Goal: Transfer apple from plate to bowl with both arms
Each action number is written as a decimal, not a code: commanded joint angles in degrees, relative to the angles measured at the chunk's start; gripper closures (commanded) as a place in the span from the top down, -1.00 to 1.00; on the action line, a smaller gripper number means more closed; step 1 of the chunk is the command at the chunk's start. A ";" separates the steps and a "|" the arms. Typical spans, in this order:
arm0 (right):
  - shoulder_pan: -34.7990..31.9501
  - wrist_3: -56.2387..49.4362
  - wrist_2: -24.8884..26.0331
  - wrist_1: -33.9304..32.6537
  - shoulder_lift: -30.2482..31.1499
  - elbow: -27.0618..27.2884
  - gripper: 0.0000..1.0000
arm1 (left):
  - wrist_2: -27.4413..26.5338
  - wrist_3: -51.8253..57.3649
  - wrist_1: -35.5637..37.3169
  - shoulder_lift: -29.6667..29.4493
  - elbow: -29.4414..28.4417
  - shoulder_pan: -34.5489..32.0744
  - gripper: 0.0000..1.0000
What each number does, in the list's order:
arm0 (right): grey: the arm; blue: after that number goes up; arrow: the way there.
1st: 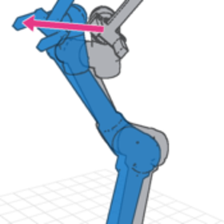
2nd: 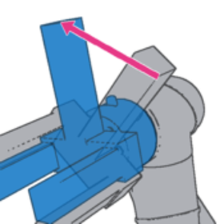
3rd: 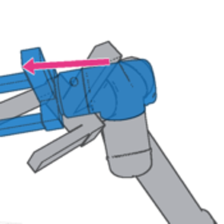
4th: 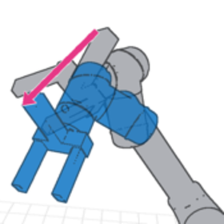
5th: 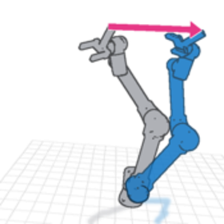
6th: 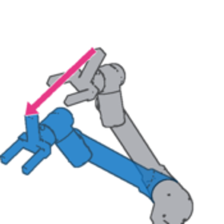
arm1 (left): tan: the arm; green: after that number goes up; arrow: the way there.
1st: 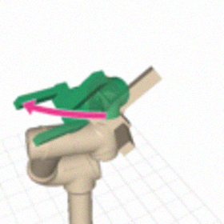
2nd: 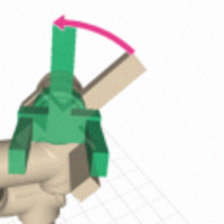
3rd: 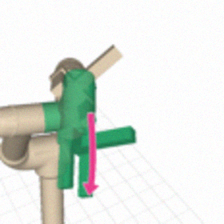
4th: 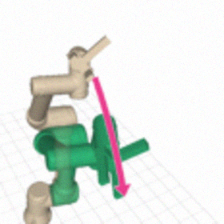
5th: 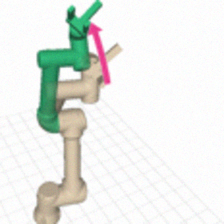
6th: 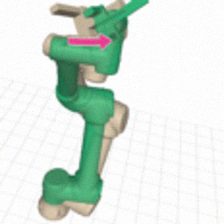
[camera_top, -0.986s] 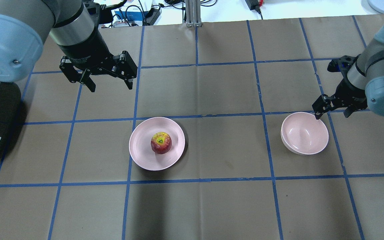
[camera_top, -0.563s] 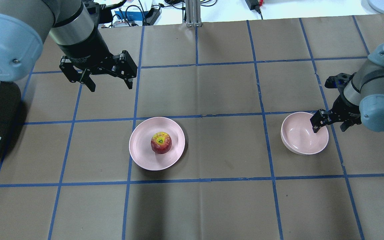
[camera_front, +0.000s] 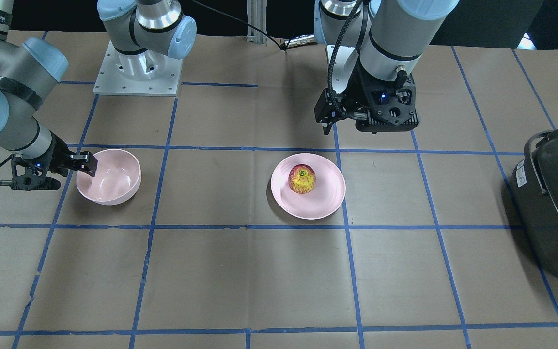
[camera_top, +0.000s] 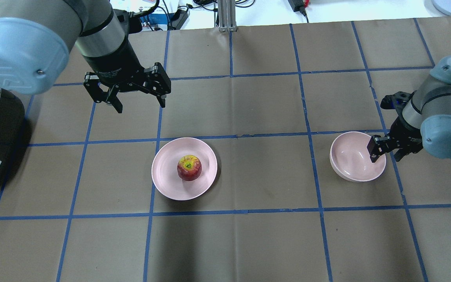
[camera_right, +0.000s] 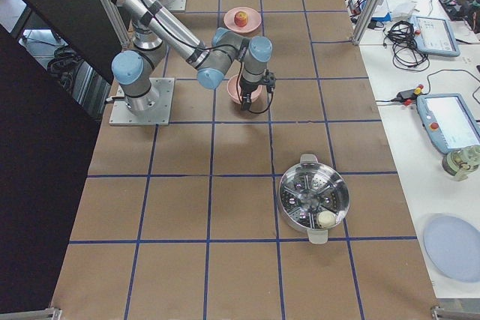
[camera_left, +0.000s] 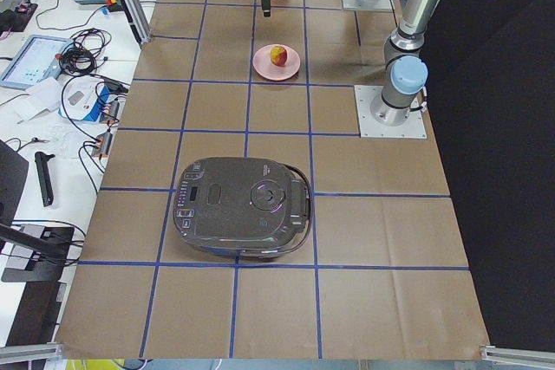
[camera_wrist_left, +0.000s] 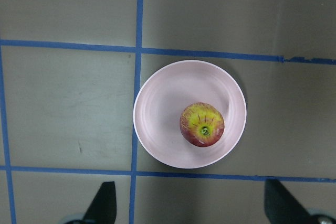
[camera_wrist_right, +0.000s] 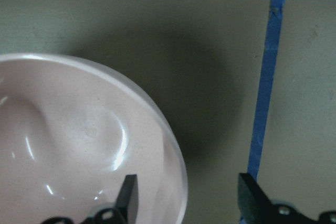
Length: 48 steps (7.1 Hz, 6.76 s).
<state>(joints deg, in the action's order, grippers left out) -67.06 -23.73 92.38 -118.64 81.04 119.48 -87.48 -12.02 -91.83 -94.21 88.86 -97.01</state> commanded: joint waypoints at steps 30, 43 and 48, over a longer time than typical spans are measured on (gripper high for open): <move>-15.99 24.25 3.86 20.82 5.54 -28.78 1.00 | 7.15 -34.14 30.93 -22.18 1.32 -23.49 1.00; -24.08 26.98 -2.12 19.76 7.21 -28.78 1.00 | -3.23 7.62 -1.95 1.30 -3.95 2.97 1.00; -23.99 26.98 -1.33 19.85 7.29 -28.86 1.00 | -3.23 7.53 -1.95 1.66 -3.51 2.97 1.00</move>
<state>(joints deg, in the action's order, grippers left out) -91.06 3.25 90.70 -98.85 88.32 90.63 -90.70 -4.48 -93.78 -92.56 85.27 -94.04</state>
